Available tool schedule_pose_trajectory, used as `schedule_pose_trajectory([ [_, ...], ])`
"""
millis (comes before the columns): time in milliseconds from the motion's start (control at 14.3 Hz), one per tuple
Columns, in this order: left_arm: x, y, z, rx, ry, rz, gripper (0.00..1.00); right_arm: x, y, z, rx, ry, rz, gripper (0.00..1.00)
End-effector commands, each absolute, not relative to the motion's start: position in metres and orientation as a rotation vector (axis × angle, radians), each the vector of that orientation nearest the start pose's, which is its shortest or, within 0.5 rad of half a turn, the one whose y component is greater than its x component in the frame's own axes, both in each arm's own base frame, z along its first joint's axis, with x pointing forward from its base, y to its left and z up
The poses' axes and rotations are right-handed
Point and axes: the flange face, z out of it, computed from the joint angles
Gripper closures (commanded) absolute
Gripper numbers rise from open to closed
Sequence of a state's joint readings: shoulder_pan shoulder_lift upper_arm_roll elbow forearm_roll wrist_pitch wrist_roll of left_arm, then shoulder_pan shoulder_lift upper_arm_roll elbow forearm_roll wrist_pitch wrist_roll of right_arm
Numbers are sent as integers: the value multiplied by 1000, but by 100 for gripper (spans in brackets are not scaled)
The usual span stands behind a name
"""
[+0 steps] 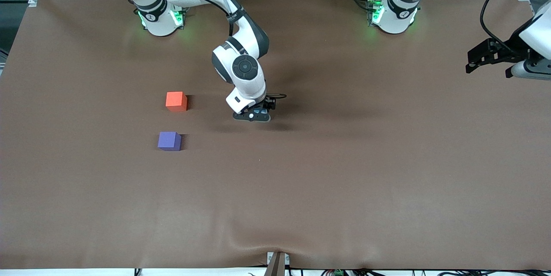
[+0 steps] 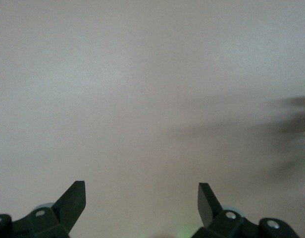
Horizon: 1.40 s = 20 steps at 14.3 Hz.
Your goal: Place blue block between orange and purple blocks
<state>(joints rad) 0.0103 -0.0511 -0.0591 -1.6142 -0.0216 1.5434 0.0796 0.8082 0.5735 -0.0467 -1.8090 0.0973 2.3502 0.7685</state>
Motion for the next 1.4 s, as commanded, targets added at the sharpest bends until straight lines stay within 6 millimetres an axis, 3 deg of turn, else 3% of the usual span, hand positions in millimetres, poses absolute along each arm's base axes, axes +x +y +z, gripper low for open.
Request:
schedule_pose_trajectory([
  [0, 541, -28, 630, -3162, 189, 60, 0, 465, 453, 223, -3134, 88, 54, 100],
  [140, 540, -27, 630, -3159, 188, 70, 0, 471, 448, 238, -3126, 89, 46, 100],
  [280, 539, -26, 630, -3161, 186, 70, 0, 491, 429, 286, -3111, 132, 44, 100],
  [420, 539, -26, 629, -3159, 186, 75, 0, 507, 394, 347, -3121, 127, 101, 100],
  [560, 539, -27, 629, -3160, 188, 75, 0, 514, 344, 406, -3115, 161, 129, 100],
  [700, 540, -27, 628, -3161, 188, 77, 0, 528, 297, 429, -3119, 123, 163, 100],
  [1050, 540, -27, 628, -3161, 188, 77, 0, 557, 194, 397, -3123, -7, 246, 100],
  [1190, 540, -27, 628, -3161, 188, 77, 0, 559, 163, 360, -3124, -84, 208, 100],
  [1330, 540, -27, 627, -3161, 188, 80, 0, 554, 148, 333, -3122, -66, 174, 100],
])
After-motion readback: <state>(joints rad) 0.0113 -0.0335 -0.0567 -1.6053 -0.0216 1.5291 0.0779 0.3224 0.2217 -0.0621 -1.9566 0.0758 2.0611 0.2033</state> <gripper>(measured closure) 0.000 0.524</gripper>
